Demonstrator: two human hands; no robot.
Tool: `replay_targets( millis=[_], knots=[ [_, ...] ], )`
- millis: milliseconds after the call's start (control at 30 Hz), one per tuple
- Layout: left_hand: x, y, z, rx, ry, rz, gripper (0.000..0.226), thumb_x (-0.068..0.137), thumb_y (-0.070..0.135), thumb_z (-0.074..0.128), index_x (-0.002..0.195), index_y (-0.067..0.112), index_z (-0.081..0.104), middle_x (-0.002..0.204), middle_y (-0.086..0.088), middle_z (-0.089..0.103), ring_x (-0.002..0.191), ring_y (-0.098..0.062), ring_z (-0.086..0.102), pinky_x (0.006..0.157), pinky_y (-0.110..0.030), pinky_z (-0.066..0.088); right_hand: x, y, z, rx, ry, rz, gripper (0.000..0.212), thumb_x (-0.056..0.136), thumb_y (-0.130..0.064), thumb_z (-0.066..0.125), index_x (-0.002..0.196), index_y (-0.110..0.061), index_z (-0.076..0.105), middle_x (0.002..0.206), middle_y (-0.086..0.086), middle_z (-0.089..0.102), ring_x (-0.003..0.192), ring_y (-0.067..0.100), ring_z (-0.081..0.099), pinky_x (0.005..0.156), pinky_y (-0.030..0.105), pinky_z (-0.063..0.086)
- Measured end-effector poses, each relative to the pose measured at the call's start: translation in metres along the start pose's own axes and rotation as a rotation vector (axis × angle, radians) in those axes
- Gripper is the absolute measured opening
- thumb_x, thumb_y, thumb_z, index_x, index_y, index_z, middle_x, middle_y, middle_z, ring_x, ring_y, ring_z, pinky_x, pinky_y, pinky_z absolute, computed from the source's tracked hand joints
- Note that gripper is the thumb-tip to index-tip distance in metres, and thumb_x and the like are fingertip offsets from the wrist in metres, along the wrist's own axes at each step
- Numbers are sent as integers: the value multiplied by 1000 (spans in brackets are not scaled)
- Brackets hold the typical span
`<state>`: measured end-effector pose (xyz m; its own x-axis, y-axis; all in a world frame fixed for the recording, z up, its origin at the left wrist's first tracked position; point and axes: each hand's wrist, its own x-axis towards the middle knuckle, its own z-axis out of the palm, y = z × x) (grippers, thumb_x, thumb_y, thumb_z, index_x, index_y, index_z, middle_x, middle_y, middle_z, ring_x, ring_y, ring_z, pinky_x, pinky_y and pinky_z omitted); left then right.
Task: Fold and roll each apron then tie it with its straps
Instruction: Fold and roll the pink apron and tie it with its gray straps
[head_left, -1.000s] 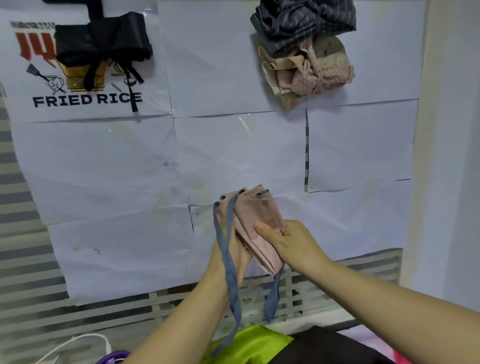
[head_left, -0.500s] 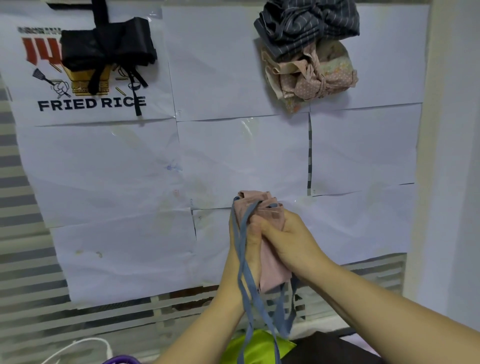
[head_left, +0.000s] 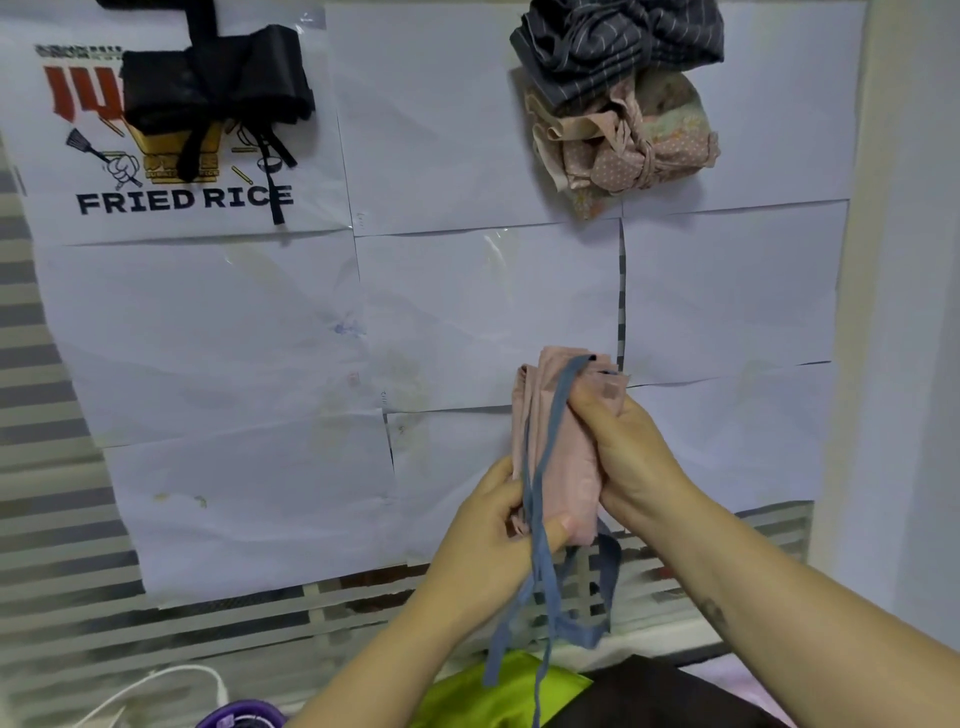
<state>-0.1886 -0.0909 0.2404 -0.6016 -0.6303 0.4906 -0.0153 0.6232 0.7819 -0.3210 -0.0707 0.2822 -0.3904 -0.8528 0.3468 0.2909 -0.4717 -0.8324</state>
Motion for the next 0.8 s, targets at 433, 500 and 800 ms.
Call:
replay_targets(
  millis=[433, 500, 800],
  knots=[
    [-16, -16, 2, 84, 219, 29, 25, 93, 8, 56, 72, 16, 66, 83, 9, 56, 72, -3, 55, 64, -13, 41, 4, 2, -7, 228, 53, 17, 15, 91, -6, 55, 100, -8, 67, 86, 7, 72, 79, 16, 69, 70, 28, 59],
    [-17, -15, 6, 24, 273, 1, 19, 90, 10, 61, 75, 20, 64, 78, 5, 60, 70, -3, 56, 64, -16, 45, 2, -1, -3, 182, 76, -33, 13, 91, -6, 57, 95, -11, 68, 81, 3, 73, 75, 12, 69, 65, 23, 57],
    [-5, -9, -11, -97, -76, -150, 48, 83, 17, 66, 122, 34, 44, 121, 14, 59, 112, 1, 56, 97, -27, 48, -2, -13, -5, -312, -52, -161, 31, 81, 1, 69, 103, -19, 59, 82, -1, 73, 76, 10, 69, 66, 22, 55]
  ],
)
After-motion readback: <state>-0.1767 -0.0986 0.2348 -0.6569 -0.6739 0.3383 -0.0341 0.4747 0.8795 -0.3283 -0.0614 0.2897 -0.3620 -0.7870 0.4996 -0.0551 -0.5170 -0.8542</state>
